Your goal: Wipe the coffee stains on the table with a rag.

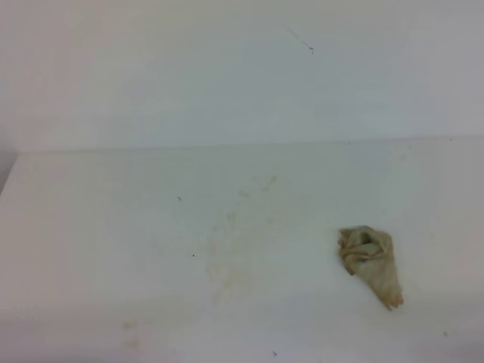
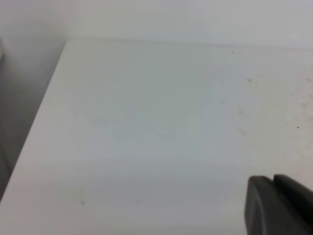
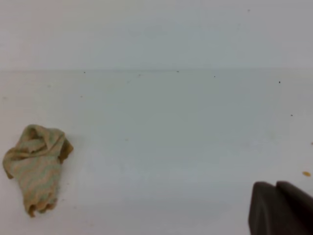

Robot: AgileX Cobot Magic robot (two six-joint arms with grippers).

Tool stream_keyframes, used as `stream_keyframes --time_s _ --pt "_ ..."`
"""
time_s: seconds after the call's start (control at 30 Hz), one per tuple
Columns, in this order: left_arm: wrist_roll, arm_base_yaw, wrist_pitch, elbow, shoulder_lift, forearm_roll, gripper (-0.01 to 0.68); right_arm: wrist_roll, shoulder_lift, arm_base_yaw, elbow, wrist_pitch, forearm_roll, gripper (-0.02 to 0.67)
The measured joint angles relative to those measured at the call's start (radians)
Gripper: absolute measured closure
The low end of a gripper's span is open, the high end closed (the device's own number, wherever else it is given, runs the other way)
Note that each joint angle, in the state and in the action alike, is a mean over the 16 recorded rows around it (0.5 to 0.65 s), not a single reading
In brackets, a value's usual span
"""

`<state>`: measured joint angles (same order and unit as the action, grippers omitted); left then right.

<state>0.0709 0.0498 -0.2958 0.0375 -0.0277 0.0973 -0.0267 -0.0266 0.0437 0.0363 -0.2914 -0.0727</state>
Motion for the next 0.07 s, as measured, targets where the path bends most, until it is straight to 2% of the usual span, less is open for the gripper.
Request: stream_keyframes --time_s 0.07 --pt "0.0 0.0 0.0 0.0 0.0 0.0 0.672 0.0 0.0 0.0 0.0 0.0 0.0 0.648"
